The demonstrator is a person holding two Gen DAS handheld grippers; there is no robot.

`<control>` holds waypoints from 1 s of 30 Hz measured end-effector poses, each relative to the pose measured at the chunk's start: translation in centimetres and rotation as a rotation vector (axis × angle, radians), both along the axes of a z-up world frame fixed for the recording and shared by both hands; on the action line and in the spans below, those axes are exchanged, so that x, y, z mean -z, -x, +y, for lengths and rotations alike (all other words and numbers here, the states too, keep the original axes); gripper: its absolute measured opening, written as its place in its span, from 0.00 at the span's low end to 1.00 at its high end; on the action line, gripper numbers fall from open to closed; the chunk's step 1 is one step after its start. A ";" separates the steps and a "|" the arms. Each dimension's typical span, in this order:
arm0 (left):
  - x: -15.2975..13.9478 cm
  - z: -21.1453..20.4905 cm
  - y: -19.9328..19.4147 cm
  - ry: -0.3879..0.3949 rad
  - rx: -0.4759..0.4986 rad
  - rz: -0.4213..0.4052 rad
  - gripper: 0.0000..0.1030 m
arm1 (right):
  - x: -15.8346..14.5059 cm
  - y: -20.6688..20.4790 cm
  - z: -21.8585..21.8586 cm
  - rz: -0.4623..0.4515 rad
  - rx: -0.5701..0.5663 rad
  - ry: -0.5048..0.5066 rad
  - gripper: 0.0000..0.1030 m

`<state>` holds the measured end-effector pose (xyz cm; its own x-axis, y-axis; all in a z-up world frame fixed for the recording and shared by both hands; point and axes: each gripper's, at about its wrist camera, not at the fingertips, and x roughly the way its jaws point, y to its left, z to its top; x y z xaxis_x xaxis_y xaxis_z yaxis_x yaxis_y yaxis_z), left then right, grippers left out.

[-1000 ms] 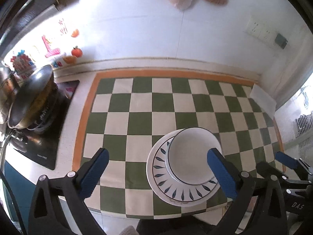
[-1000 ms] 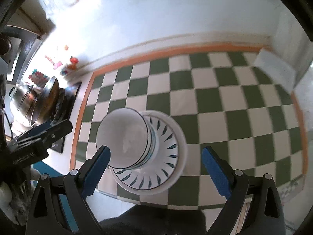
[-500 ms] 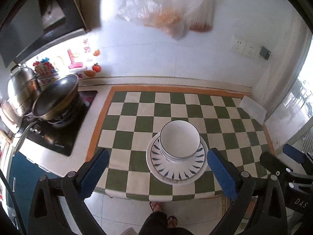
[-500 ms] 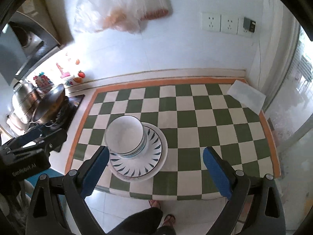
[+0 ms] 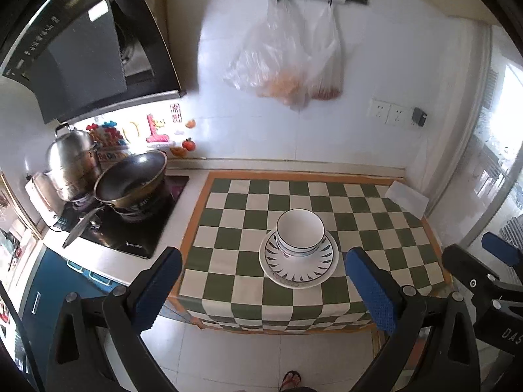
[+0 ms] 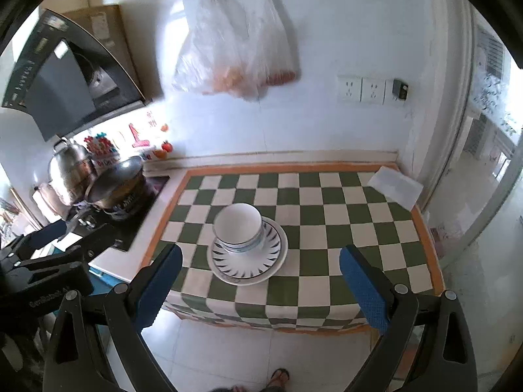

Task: Organize plates and bowls

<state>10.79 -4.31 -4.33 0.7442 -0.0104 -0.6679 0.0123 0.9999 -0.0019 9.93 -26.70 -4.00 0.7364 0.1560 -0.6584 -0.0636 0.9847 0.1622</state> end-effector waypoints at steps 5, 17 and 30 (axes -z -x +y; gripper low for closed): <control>-1.1 1.4 4.0 0.001 0.016 -0.021 1.00 | -2.2 5.0 1.4 -0.047 0.019 0.011 0.97; -1.4 4.4 9.1 0.006 0.015 0.029 1.00 | -4.2 13.7 4.7 -0.041 0.068 0.022 0.97; -1.4 4.7 8.7 -0.005 0.007 0.063 1.00 | -4.9 13.3 5.7 -0.017 0.076 0.065 0.97</control>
<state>2.08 0.44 -2.93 0.7004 -0.0119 -0.7136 0.0193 0.9998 0.0022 -3.35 -20.98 0.91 0.7553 0.0563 -0.6529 0.0099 0.9952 0.0973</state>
